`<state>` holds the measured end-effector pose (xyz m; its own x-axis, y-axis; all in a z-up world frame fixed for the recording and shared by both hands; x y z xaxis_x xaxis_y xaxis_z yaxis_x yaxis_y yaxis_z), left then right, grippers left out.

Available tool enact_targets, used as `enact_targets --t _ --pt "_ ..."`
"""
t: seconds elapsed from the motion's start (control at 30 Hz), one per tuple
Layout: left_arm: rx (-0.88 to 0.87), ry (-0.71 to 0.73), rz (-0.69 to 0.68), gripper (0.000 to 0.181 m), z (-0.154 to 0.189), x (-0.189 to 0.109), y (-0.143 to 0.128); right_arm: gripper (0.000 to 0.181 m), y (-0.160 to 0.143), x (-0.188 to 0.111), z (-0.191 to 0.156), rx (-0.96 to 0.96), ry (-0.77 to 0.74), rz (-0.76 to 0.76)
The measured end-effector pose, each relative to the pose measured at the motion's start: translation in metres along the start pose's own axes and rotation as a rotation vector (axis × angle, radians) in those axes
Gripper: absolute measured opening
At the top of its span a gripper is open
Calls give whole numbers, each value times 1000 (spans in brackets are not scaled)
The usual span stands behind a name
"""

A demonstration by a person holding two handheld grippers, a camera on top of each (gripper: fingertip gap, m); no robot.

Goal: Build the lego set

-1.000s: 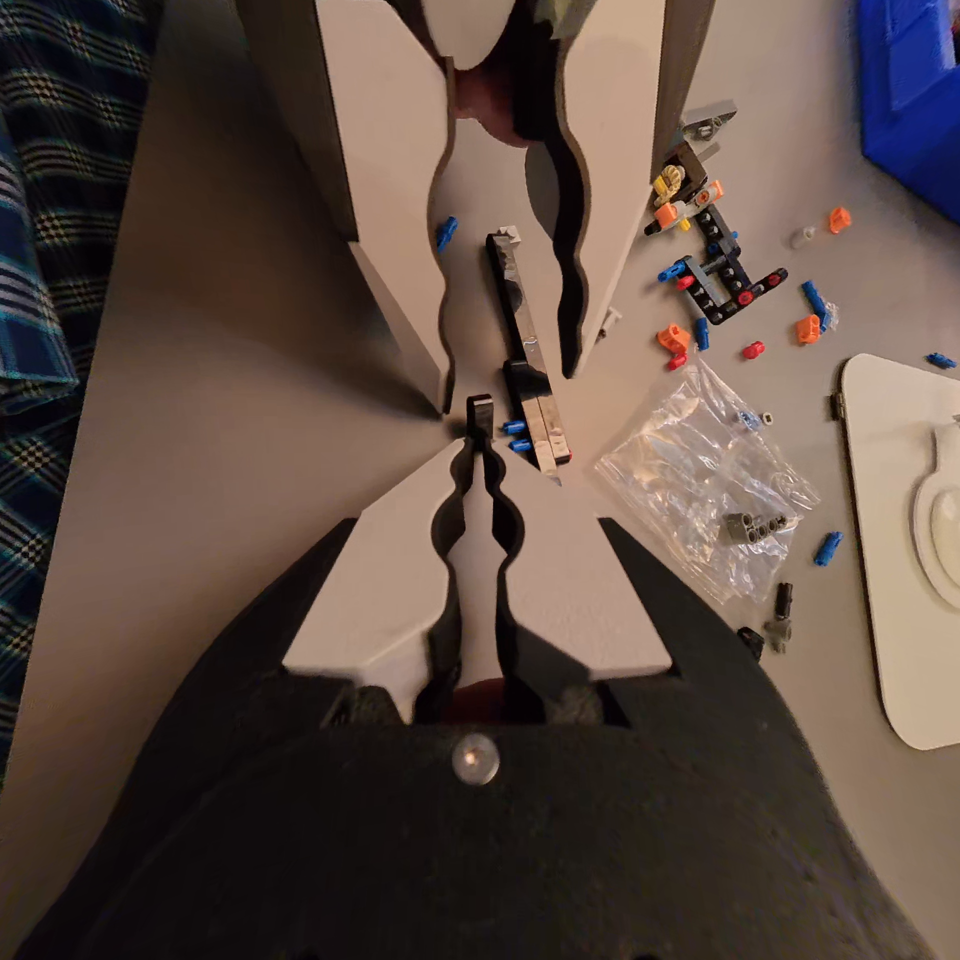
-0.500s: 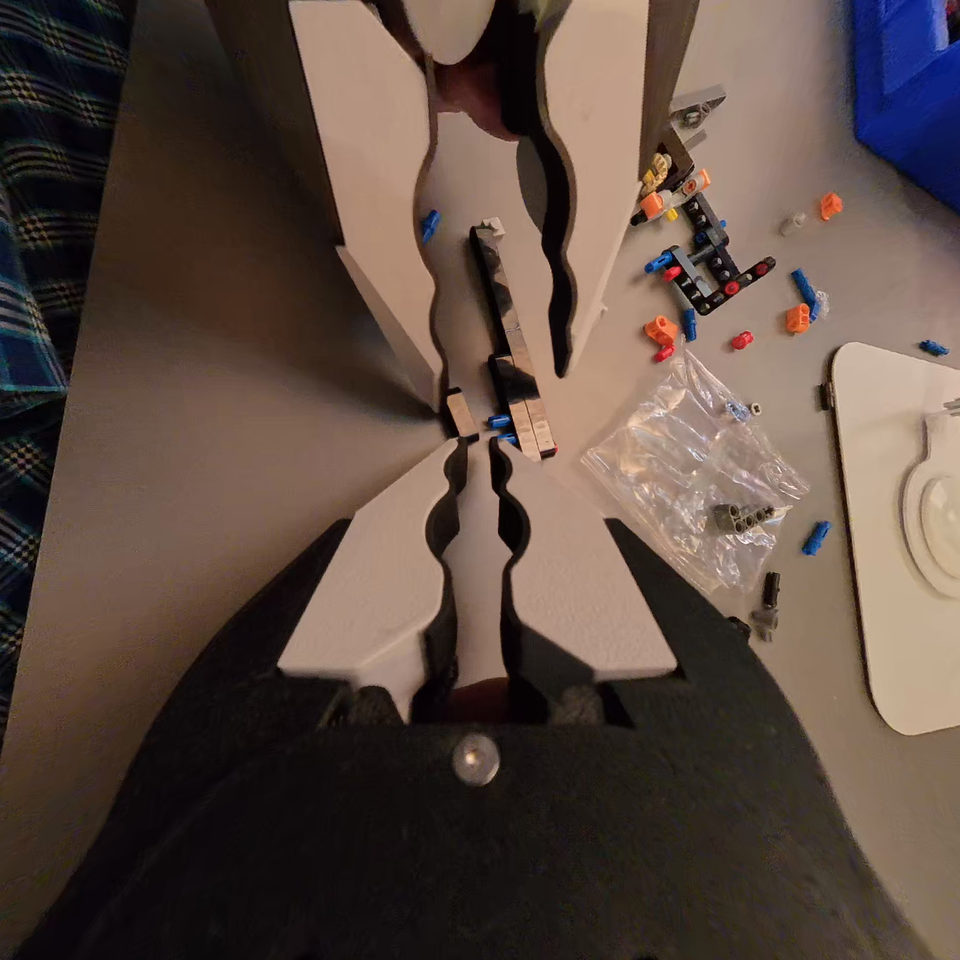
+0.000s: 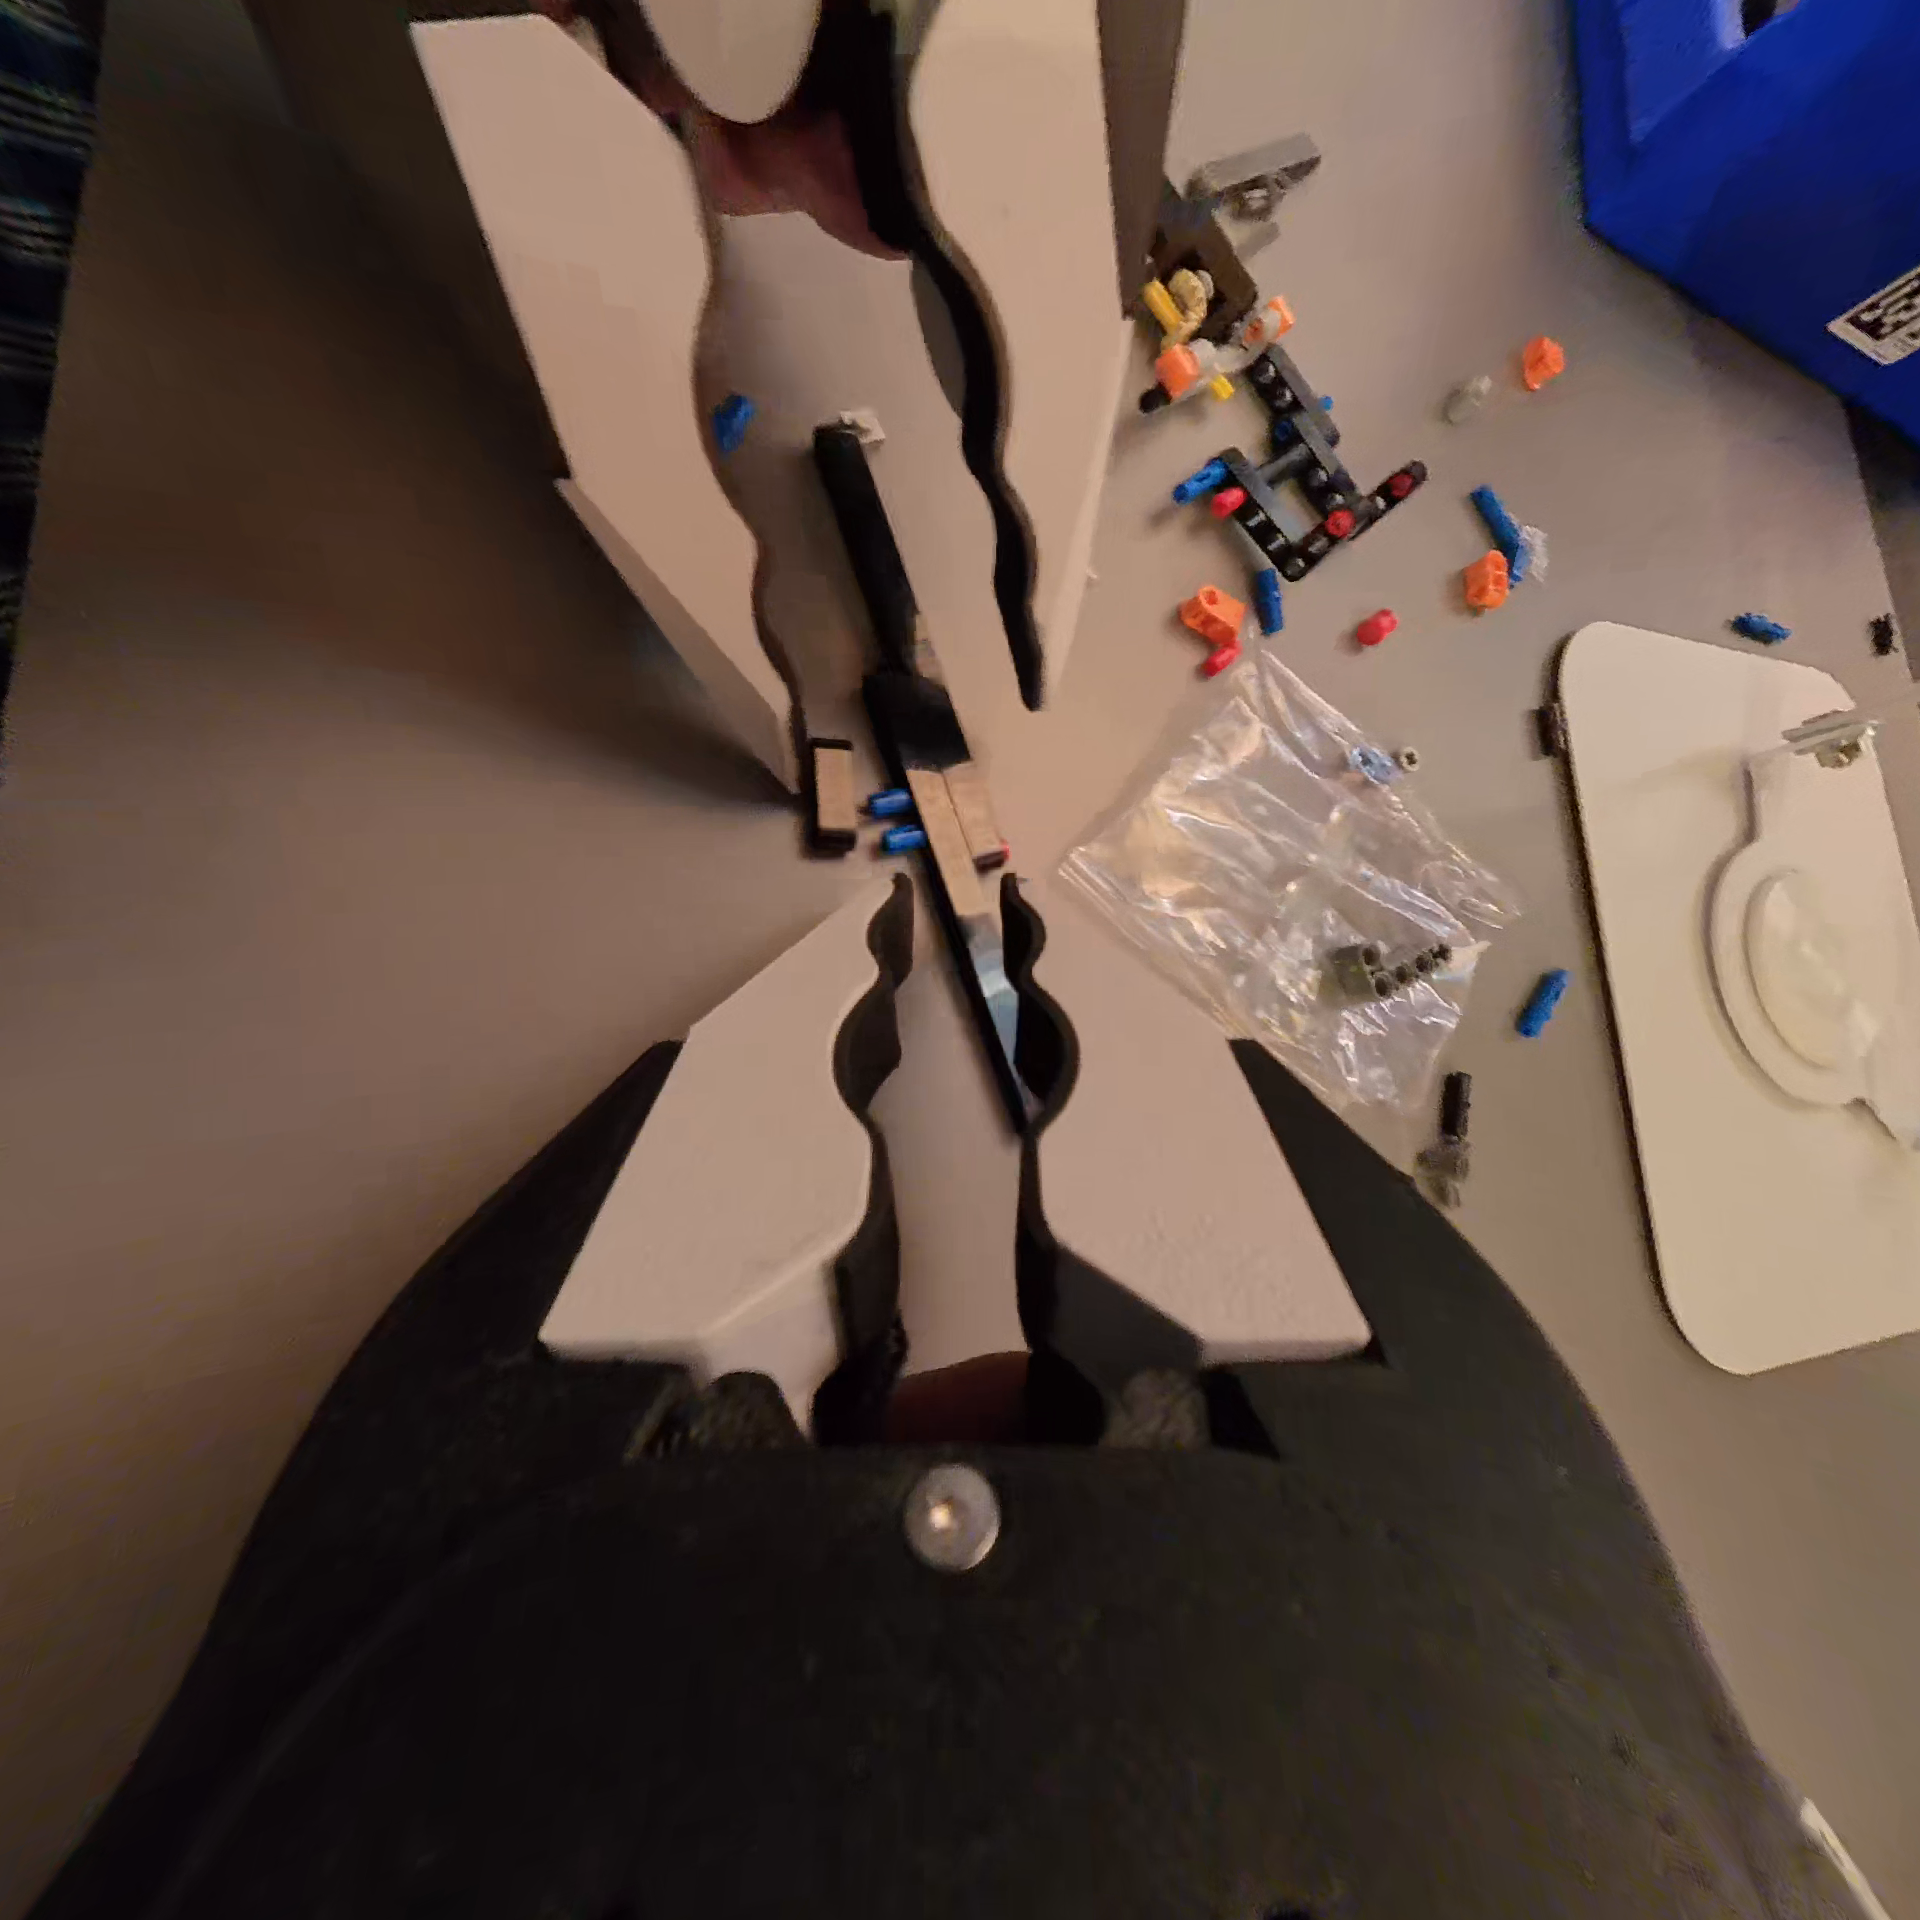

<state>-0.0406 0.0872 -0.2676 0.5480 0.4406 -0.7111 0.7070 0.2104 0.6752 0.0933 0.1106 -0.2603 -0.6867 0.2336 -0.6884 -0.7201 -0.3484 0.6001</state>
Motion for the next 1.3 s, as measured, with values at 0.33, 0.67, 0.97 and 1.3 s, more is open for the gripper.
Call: enact_targets --t 0.33,0.67,0.97,1.3 --pt "-2 19 -11 40 1 4 3 19 -8 10 9 49 66 -28" --pt "-38 20 -11 35 3 6 5 48 -2 12 8 21 136 14" --pt "-53 -23 -14 39 0 4 3 37 -3 18 18 26 228 17" --pt "-62 -68 -3 36 -6 -2 -1 38 -6 18 19 58 260 38"
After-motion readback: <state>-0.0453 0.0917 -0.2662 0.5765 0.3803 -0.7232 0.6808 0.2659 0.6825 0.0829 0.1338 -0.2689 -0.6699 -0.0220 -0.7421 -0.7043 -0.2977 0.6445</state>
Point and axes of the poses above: each gripper's, where its closed fingertips meet, x out along the fingers, y out of its top, z = x × y across the jaws, the point moved 9 cm from there along -x, back along the fingers, and after that the axes turned 7 degrees about -x, right-handed, at the moved point
